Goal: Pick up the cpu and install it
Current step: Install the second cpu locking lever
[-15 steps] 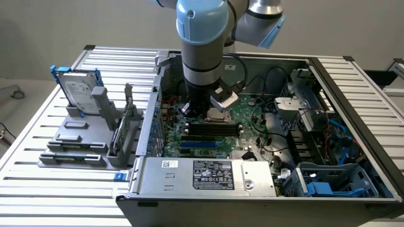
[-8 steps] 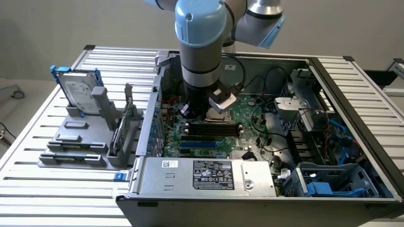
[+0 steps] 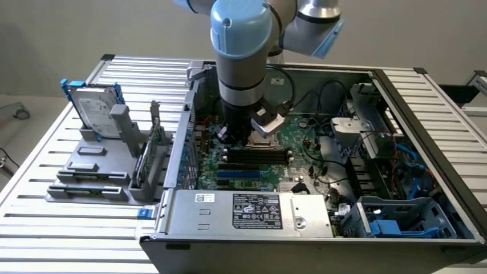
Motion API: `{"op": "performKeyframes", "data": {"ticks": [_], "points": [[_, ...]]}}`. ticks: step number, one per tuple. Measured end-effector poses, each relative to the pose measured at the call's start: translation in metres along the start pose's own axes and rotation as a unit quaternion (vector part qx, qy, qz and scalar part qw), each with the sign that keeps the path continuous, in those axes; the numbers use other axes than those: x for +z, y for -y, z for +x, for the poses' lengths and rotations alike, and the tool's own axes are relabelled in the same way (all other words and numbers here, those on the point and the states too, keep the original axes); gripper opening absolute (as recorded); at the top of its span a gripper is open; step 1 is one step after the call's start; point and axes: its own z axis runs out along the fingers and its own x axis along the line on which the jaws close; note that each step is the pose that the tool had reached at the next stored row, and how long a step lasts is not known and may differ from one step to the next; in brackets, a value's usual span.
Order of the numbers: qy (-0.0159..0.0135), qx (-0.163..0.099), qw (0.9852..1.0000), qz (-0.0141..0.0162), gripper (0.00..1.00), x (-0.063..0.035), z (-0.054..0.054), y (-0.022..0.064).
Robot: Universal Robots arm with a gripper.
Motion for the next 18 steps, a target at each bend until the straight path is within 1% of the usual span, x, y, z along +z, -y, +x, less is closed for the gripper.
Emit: {"op": "performKeyframes", "data": {"ticks": [12,18], "points": [[-0.0001,0.000,1.0000,0.0001,0.11,0.0005,-0.0008,0.0008],[0.0000,0.000,1.0000,0.0000,0.11,-0.0053,0.0003,0.0016]]}}
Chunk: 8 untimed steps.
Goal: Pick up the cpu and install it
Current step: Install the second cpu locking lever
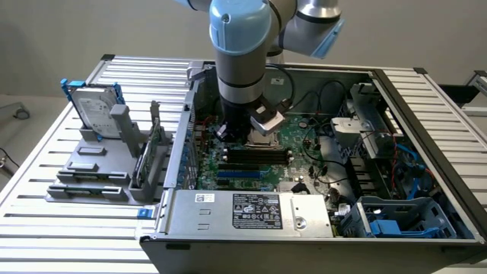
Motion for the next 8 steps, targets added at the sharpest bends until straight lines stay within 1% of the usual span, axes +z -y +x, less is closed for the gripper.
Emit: {"op": "performKeyframes", "data": {"ticks": [5,8], "points": [[0.0001,0.000,1.0000,-0.0001,0.11,-0.0060,0.0013,0.0009],[0.0005,0.000,1.0000,-0.0007,0.11,-0.0084,0.0022,0.0017]]}}
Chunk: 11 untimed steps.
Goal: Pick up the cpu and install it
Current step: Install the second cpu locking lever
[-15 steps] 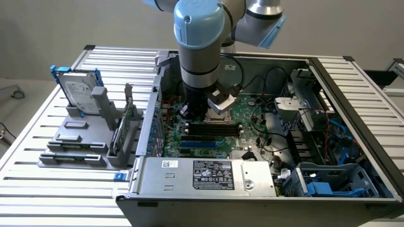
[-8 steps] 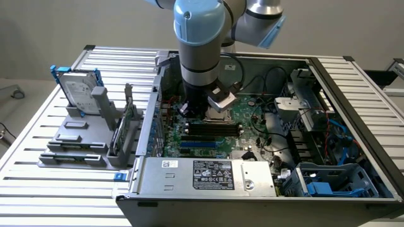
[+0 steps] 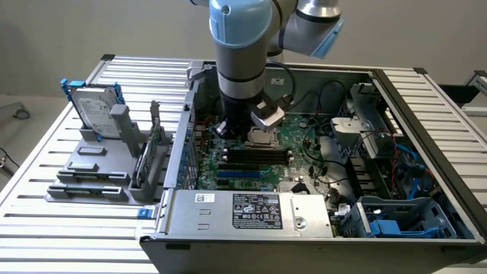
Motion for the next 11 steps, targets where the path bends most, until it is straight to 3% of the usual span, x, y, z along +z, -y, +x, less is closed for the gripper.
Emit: {"op": "performKeyframes", "data": {"ticks": [11], "points": [[0.0068,-0.001,0.9999,-0.0089,0.11,-0.0097,0.0037,0.0034]]}}
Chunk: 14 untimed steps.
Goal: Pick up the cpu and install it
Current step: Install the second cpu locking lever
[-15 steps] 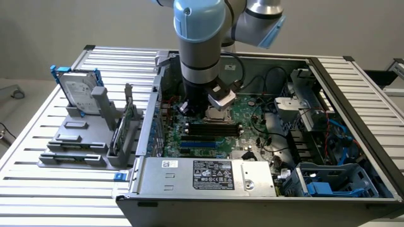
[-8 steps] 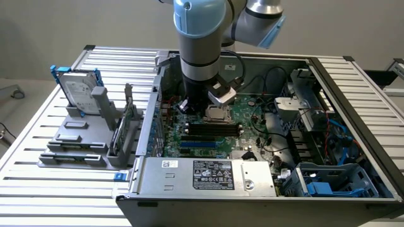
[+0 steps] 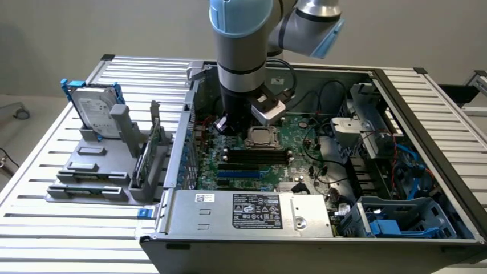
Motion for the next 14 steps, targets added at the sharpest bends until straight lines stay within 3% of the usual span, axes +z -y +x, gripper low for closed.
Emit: {"op": "performKeyframes", "data": {"ticks": [8,11,14], "points": [[0.0023,0.000,1.0000,-0.0029,0.11,-0.0184,0.004,0.0024],[0.0024,0.000,1.0000,-0.0029,0.11,-0.0240,0.006,0.0024],[0.0015,0.000,1.0000,-0.0011,0.11,-0.0244,0.007,-0.0031]]}}
